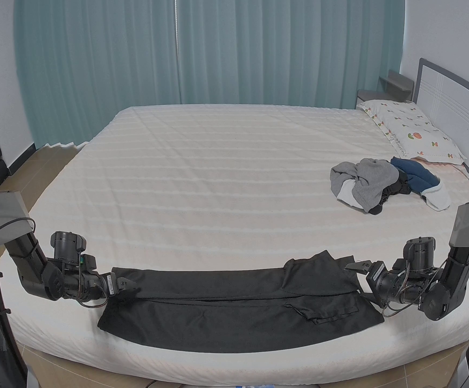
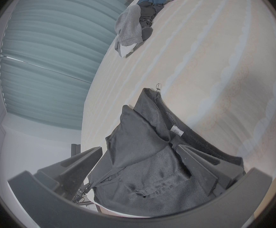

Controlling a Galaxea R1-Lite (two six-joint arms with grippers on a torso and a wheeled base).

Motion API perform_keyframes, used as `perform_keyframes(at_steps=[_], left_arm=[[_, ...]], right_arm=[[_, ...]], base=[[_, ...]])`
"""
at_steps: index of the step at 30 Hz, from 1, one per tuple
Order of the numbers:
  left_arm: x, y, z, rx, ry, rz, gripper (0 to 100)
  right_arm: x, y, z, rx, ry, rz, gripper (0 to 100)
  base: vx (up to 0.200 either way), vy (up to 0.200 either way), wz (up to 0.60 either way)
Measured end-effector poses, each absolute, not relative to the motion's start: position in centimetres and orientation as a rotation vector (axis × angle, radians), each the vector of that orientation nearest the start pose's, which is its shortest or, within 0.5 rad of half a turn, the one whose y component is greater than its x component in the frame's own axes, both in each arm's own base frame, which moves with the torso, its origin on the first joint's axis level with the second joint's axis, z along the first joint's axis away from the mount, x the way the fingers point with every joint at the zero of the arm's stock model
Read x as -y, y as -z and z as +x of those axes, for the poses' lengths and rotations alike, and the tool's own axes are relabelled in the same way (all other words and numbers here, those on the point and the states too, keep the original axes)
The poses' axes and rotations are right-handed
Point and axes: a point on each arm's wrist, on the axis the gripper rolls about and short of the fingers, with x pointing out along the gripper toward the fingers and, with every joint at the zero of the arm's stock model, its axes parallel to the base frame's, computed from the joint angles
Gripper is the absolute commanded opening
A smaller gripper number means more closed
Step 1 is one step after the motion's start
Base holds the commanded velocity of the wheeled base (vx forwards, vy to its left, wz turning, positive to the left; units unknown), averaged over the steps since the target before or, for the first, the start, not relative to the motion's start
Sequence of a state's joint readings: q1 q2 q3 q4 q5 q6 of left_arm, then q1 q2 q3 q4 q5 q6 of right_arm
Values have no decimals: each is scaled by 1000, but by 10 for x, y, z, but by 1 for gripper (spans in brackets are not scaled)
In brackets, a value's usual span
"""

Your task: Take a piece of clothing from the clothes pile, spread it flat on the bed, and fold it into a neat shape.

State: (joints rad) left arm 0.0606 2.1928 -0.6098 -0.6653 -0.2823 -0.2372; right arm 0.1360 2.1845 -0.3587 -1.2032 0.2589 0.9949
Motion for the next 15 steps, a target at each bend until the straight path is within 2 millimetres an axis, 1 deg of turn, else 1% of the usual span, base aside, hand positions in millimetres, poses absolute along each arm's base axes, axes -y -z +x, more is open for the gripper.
perform_keyframes(at_steps=[6,11,12,15], left_arm=[[-9,17,308,-946,111,-370,100],[-6,19,308,-924,121,-363,100],[-6,20,308,-919,123,-363,0],[-5,21,307,-916,122,-364,0]], right_arm=[[-45,4,282,-752,-48,985,100],[-46,8,282,-751,-51,983,100],[-46,9,282,-747,-54,982,100],[-46,12,281,-749,-55,980,100]], base=[[0,0,0],[0,0,0],[0,0,0],[0,0,0]])
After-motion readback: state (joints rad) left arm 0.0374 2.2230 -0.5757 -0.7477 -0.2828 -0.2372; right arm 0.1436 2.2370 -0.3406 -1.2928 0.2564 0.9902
